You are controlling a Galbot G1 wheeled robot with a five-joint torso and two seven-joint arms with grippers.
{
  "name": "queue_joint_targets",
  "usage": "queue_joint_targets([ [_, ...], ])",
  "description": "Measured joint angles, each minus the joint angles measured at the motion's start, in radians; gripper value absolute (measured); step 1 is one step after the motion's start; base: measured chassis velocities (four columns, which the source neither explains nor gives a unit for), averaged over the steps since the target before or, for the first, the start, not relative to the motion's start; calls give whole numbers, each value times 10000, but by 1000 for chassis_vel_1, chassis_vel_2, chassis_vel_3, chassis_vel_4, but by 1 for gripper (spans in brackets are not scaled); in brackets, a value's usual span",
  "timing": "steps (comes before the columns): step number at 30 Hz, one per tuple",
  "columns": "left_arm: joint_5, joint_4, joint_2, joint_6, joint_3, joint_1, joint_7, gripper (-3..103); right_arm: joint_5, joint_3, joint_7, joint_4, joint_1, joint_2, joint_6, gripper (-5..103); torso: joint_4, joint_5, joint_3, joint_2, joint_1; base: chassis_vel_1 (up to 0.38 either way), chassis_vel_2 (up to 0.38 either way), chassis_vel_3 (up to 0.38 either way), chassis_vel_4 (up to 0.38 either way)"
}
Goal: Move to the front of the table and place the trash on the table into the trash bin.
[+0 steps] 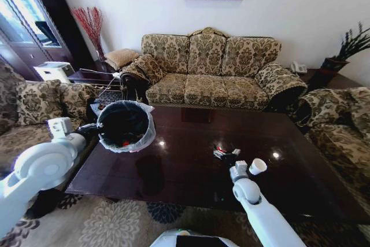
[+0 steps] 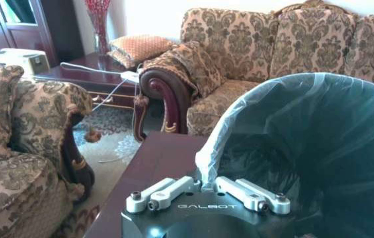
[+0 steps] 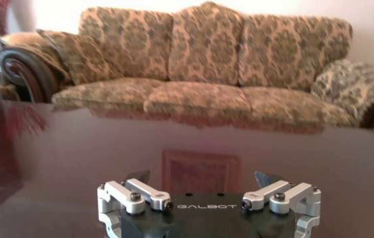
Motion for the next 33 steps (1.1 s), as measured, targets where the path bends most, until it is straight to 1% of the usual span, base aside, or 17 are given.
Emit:
queue_joint_targets([
  [7, 72, -77, -78, -4, 30, 2, 61, 0, 528, 267, -310, -375, -125, -55, -191, 100, 1, 2, -1, 0, -1, 0, 0, 0, 0],
  [9, 130, -137, -139, -23, 84, 10, 97, 0, 1004, 387, -615, -327, -316, -105, -499, 100, 0, 0, 0, 0, -1, 0, 0, 0, 0],
  [10, 161, -156, -168, -36, 109, 13, 107, 0, 1222, 393, -778, -266, -406, -151, -663, 100, -4, 1, 0, 0, 0, 0, 0, 0, 0],
  [15, 203, -186, -205, -66, 135, 19, 140, 0, 1411, 337, -1082, -359, -400, -177, -860, 100, 0, 1, -1, 1, -2, 0, 0, 0, 0],
  [16, 216, -188, -208, -89, 135, 26, 147, 0, 1406, 268, -1142, -476, -298, -152, -892, 103, 0, 1, -1, 1, -2, 0, 0, 0, 0],
  [17, 222, -194, -214, -101, 135, 29, 157, 0, 1396, 217, -1148, -547, -206, -125, -937, 100, 2, 0, -1, 0, -2, 0, 0, 0, 0],
  [19, 225, -200, -225, -111, 134, 33, 163, 0, 1388, 185, -1144, -584, -148, -97, -981, 100, 2, 0, -1, 0, -1, 0, 0, 0, 0],
  [23, 281, -211, -295, -177, 126, 70, 208, 0, 1379, 166, -1061, -696, -75, -58, -1048, 79, 0, 0, -1, 0, -1, 0, 0, 0, 0],
  [25, 298, -211, -304, -186, 127, 74, 219, 0, 1379, 169, -1060, -714, -76, -64, -1048, 79, 0, 0, -1, 0, -1, 0, 0, 0, 0],
  [28, 377, -171, -320, -246, 182, 61, 271, 0, 1378, 180, -1057, -830, -88, -104, -1000, 63, 0, 0, -1, 0, -2, 0, 0, 0, 0],
  [29, 377, -171, -320, -246, 182, 61, 271, 0, 1378, 180, -1057, -830, -88, -104, -1000, 63, 0, 0, -1, 0, -2, 0, 0, 0, 0],
  [31, 385, -161, -310, -271, 204, 33, 290, 0, 1378, 185, -1061, -846, -140, -114, -975, 52, -1, -1, -1, 0, 0, 0, 0, 0, 0],
  [32, 385, -161, -310, -271, 204, 33, 290, 0, 1378, 185, -1061, -846, -140, -114, -975, 52, -1, -1, -1, 0, 0, 0, 0, 0, 0],
  [33, 386, -154, -303, -281, 205, 29, 296, 0, 1378, 184, -1062, -843, -160, -114, -962, 47, -1, 0, -1, 0, -1, 0, 0, 0, 0],
])
